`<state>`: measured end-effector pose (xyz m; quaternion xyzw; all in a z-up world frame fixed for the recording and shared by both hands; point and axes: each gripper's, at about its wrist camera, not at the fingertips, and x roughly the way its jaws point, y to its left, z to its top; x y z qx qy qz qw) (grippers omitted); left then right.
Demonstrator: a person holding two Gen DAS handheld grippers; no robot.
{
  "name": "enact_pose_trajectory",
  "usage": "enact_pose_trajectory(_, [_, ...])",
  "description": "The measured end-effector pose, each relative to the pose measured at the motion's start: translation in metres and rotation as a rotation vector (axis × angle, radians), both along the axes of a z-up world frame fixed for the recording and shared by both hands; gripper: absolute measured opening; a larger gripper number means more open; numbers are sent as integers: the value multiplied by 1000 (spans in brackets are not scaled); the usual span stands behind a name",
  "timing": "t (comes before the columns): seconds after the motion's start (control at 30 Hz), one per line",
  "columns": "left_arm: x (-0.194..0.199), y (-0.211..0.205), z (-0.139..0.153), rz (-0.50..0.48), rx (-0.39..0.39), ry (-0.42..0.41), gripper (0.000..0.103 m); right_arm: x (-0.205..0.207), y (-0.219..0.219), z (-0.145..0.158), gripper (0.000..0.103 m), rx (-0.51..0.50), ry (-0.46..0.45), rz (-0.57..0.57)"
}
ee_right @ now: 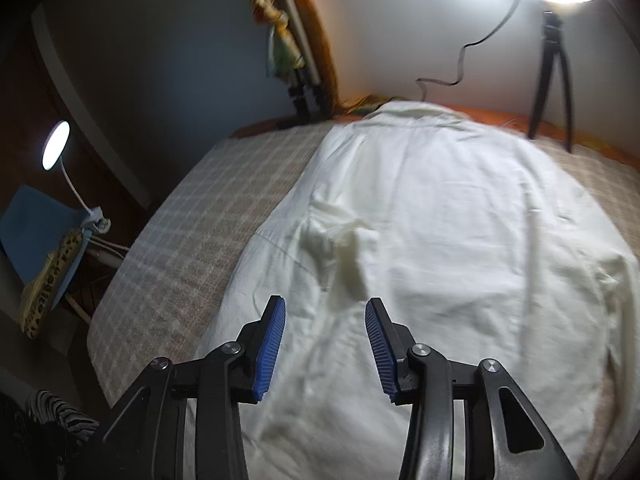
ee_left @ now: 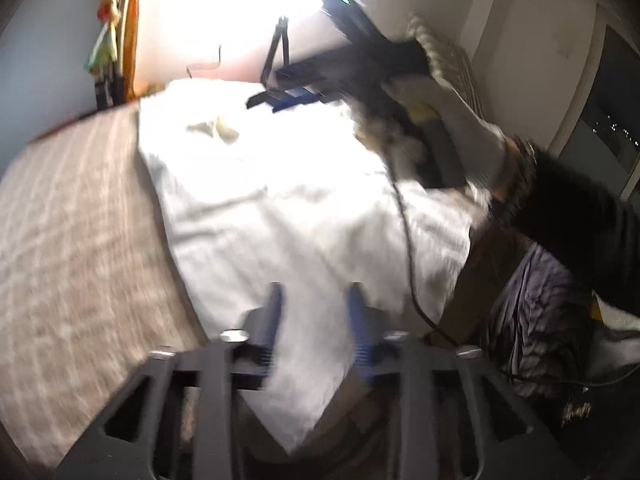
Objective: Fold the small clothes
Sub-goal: 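Open both grippers and move them to the shirt's other side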
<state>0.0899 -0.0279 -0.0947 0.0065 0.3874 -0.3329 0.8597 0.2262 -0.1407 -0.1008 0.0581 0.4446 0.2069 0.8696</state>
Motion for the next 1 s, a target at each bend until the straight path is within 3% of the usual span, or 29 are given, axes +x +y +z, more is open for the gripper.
enact_pose_trajectory(0.13, [7, -7, 15, -4, -34, -29, 46, -27, -52, 18, 58, 17, -40, -88])
enact_pose_trajectory(0.47, [25, -39, 20, -57, -32, -56, 47, -85, -189, 30, 58, -79, -50, -307])
enact_pose_trajectory(0.57, [29, -50, 19, -69, -39, -43, 47, -92, -231, 23, 58, -136, -25, -374])
enact_pose_trajectory(0.73, [38, -71, 12, -103, -29, -11, 47, -91, -294, 5, 58, -97, 61, -466])
enact_pose_trajectory(0.93, [48, -99, 0, -140, -28, 42, 47, -81, -322, -29, 57, -79, 144, -457])
enact_pose_trajectory(1.0, [51, -108, -3, -155, -20, 49, 47, -80, -325, -38, 50, -51, 164, -439])
